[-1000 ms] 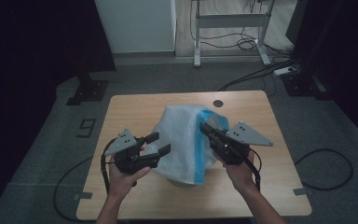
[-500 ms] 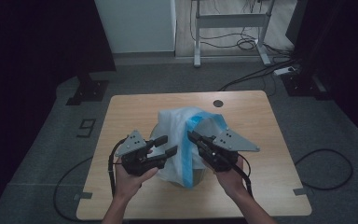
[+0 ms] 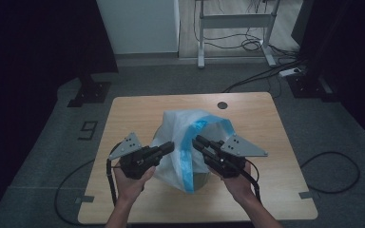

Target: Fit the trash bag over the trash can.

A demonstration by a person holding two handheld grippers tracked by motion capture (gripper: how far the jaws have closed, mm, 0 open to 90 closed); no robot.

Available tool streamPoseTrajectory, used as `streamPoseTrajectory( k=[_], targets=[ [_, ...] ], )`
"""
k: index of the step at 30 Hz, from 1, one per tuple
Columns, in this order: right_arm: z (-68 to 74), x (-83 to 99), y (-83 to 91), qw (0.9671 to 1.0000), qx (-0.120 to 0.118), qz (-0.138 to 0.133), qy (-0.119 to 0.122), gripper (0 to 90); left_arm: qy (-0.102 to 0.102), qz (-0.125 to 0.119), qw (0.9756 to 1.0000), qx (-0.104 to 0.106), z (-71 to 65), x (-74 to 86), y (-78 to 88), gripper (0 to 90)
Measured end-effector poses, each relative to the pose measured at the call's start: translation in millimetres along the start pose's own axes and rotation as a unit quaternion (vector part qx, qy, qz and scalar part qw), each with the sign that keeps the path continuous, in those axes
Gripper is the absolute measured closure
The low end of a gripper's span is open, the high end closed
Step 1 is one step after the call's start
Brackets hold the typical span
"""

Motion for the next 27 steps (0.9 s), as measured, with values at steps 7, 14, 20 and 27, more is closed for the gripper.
streamPoseTrajectory(
  k=[7, 14, 20, 27],
  targets=[
    [-6.5, 4.8, -1.3, 1.0, -0.002, 0.007, -0.003, 70.6, 0.01, -0.009, 0.9997, 0.019, 0.1, -0.3, 0.3, 89.8],
    [-12.3, 1.3, -0.7, 0.9999, -0.004, -0.008, -0.009, 70.8, 0.015, -0.008, 0.9995, 0.025, 1.1, 0.8, -0.5, 89.8],
    [-12.7, -2.3, -2.6, 0.9999, -0.005, -0.009, -0.005, 88.0, 0.021, -0.017, 0.9993, 0.027, 2.6, 0.1, 0.9, 89.7],
    [-14.9, 0.2, 2.4, 0.9999, -0.006, -0.013, 0.004, 88.8, 0.051, -0.05, 0.9969, 0.032, 13.8, -6.2, 3.9, 89.7]
  ],
)
Point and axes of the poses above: each handheld gripper's, and its own axes: y roughly backward along the jaws, x roughly out of its underside, z roughly to its left, the point moved 7 cm from there along -y, roughly forward along the jaws, and after that the axes turned 1 degree about y, right-handed, at the moved point
